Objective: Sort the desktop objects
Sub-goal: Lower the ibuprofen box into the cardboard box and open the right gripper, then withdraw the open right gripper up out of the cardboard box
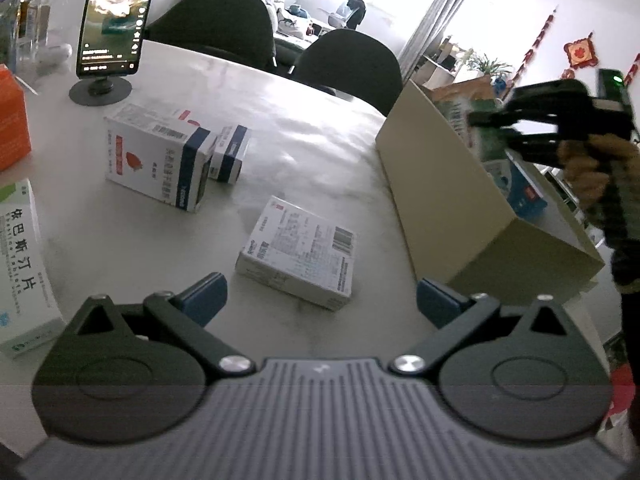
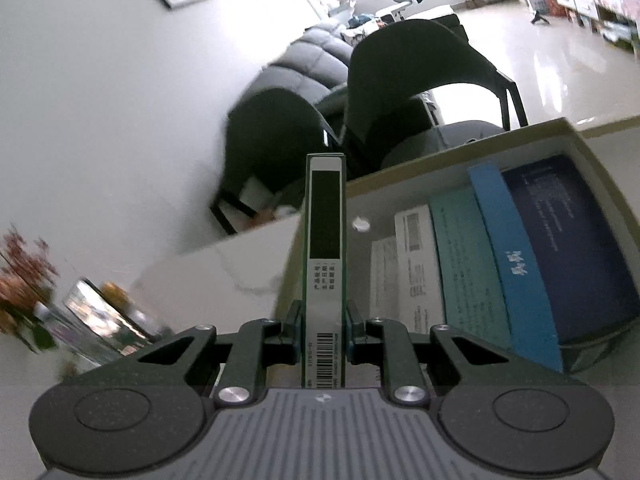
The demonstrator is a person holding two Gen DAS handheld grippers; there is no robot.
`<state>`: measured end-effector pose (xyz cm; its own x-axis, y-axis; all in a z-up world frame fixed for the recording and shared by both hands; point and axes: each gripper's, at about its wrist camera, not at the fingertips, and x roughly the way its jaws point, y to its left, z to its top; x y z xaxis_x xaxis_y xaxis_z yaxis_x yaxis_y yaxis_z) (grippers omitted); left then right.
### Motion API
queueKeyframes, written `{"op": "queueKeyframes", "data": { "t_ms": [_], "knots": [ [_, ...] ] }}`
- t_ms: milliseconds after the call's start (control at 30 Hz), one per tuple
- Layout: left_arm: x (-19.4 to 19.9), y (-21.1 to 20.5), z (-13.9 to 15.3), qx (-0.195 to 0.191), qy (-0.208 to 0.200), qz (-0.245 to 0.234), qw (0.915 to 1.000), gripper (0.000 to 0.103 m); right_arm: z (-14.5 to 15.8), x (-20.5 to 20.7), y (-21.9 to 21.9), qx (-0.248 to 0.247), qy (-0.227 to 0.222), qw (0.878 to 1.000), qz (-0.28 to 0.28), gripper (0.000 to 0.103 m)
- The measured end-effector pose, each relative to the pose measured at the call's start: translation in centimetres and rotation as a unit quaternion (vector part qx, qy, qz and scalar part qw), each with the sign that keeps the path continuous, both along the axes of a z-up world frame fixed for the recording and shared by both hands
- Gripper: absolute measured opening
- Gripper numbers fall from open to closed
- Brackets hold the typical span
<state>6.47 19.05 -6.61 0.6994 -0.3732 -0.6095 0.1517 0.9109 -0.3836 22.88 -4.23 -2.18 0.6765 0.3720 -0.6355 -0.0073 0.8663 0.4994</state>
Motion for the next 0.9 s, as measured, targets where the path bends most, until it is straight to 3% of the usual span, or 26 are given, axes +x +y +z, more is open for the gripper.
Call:
{"op": "queueKeyframes", "data": {
  "t_ms": [167,467,633,900],
  "knots": [
    [-0.3,0.3,0.0,0.003,0.004,0.006,1.0000,0.103,-1.7,2.0,2.3,-0.069,0.020,0.997,0.012,0.022],
    [-0.3,0.4,-0.1,0.005,0.007,0.010,0.9999,0.103,-3.2,3.9,3.9,-0.132,0.011,0.991,0.017,0.025],
    [-0.3,0.3,-0.1,0.007,0.008,0.009,0.9999,0.103,-3.3,4.0,4.3,-0.159,-0.003,0.987,0.024,0.027],
    [-0.3,0.1,-0.1,0.008,0.008,0.007,0.9999,0.103,-2.5,3.3,3.8,-0.162,-0.017,0.986,0.040,0.032]
  ]
}}
